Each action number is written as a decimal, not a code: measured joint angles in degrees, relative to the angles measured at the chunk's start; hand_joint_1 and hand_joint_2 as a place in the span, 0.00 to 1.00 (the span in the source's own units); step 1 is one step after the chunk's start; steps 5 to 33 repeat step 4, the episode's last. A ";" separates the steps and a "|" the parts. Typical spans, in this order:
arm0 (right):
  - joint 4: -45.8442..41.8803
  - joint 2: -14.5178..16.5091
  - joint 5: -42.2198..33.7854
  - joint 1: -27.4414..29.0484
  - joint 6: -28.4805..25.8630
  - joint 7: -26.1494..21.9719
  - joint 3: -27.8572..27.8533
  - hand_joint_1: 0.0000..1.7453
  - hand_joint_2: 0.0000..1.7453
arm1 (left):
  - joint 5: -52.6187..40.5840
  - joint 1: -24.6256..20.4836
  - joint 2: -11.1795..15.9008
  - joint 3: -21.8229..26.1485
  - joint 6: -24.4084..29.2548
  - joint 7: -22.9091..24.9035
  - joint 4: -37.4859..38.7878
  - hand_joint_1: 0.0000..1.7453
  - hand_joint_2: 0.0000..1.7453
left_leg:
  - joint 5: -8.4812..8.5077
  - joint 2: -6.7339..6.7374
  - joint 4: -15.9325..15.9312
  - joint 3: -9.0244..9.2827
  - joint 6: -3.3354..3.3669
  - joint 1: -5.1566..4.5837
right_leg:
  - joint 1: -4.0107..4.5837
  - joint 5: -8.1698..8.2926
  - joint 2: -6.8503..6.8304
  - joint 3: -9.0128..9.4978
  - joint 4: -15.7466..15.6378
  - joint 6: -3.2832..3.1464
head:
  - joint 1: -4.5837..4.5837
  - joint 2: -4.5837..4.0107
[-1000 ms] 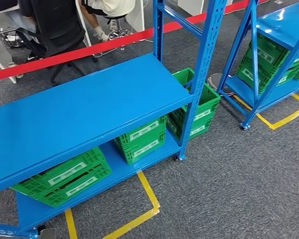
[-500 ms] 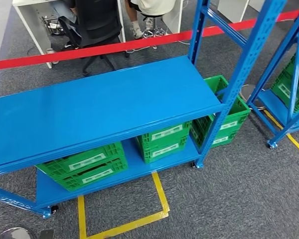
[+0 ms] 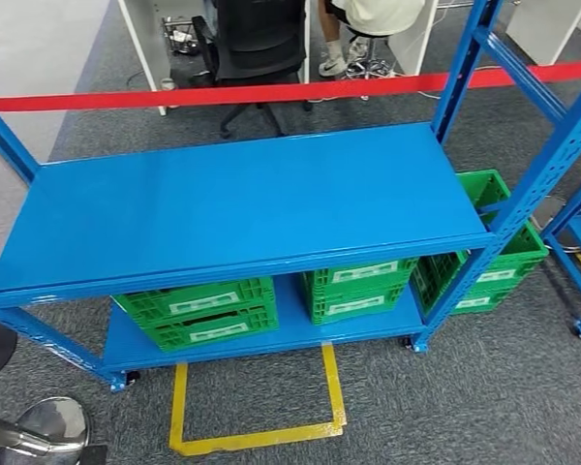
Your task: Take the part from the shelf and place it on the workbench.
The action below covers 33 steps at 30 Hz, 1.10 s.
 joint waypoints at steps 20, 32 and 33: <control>-0.02 -0.09 -0.02 0.08 0.00 0.07 -0.06 0.00 0.00 | -0.01 -0.14 0.00 0.00 0.01 -0.06 0.08 0.00 0.00 | -3.84 5.34 7.48 -3.54 -0.92 -0.11 | -0.03 -0.43 -2.42 0.76 -0.20 -1.18 | -0.69 0.00; -0.02 -0.09 -0.02 0.08 0.00 0.07 -0.06 0.00 0.00 | -0.01 -0.14 0.00 0.00 0.01 -0.06 0.08 0.00 0.00 | -3.84 5.34 7.48 -3.54 -0.92 -0.11 | -0.03 -0.43 -2.42 0.76 -0.20 -1.18 | -0.69 0.00; -0.02 -0.09 -0.02 0.08 0.00 0.07 -0.06 0.00 0.00 | -0.01 -0.14 0.00 0.00 0.01 -0.06 0.08 0.00 0.00 | -3.84 5.34 7.48 -3.54 -0.92 -0.11 | -0.03 -0.43 -2.42 0.76 -0.20 -1.18 | -0.69 0.00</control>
